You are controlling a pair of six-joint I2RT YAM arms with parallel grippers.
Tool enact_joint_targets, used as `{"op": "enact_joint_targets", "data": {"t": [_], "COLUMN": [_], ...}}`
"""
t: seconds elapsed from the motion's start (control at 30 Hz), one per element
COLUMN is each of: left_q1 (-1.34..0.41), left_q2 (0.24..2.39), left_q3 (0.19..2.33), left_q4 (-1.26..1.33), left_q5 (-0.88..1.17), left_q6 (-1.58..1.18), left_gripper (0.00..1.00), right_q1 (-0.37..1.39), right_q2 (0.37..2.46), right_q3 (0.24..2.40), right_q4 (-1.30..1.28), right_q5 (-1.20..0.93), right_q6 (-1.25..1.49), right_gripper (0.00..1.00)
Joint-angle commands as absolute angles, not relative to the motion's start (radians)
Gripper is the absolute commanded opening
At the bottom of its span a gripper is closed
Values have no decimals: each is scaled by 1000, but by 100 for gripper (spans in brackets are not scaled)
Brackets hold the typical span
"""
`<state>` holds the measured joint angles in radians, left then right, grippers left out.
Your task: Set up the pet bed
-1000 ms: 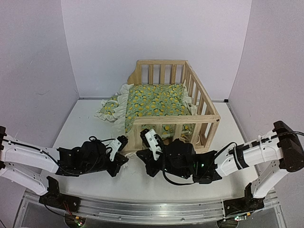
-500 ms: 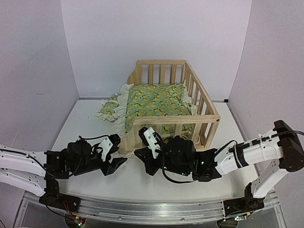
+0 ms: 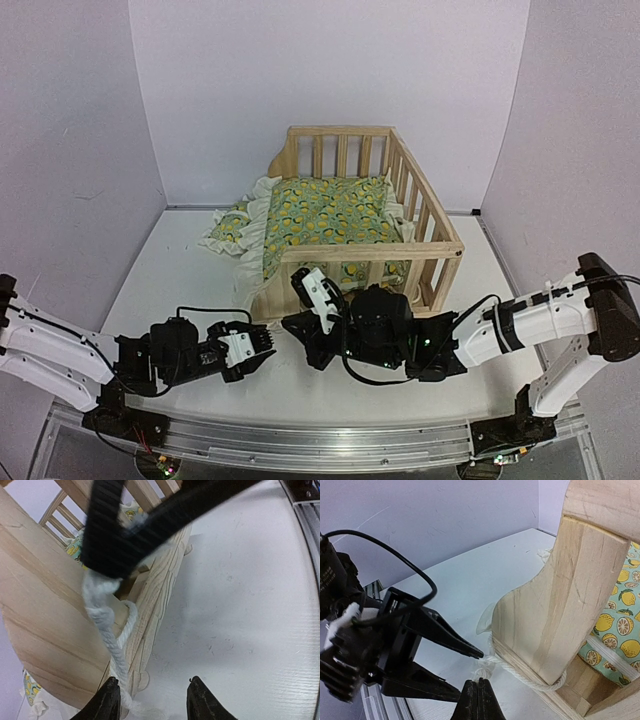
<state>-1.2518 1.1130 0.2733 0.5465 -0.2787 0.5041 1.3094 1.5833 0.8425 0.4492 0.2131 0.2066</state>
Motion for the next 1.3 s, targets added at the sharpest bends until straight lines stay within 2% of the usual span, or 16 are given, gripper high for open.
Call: {"op": "enact_joint_targets", "data": {"t": [0.0,0.13,0.27,0.47,0.63,0.93,1.27], "left_q1": [-1248,-1247,-1245,-1246,-1246,-1176,-1144], "left_q2": [1211,1264,1252,1130,1062,1173,1271], "left_q3": [320,333,331,284,251,310,341], "left_q4": [731,769,797,785,751,740,773], "left_q5": [-367,-430,-438,-369,-364,-235,-229], "left_q6": [589,598,603,590,602,645,649], "left_gripper": [42,36,35,30,35,45,35], "right_q1": [1310,1309,1309,1310,1310,1310,1310], "right_q2": [1528,1520,1517,1520,1520,1523,1517], "right_q3": [859,856,852,851,852,861,858], "right_q4": [473,472,471,471,470,469,469], "right_q5": [200,194,189,192,186,179,178], "right_q6": [210,210,212,213,212,213,213], "right_gripper": [0,0,0,0,0,0,0]}}
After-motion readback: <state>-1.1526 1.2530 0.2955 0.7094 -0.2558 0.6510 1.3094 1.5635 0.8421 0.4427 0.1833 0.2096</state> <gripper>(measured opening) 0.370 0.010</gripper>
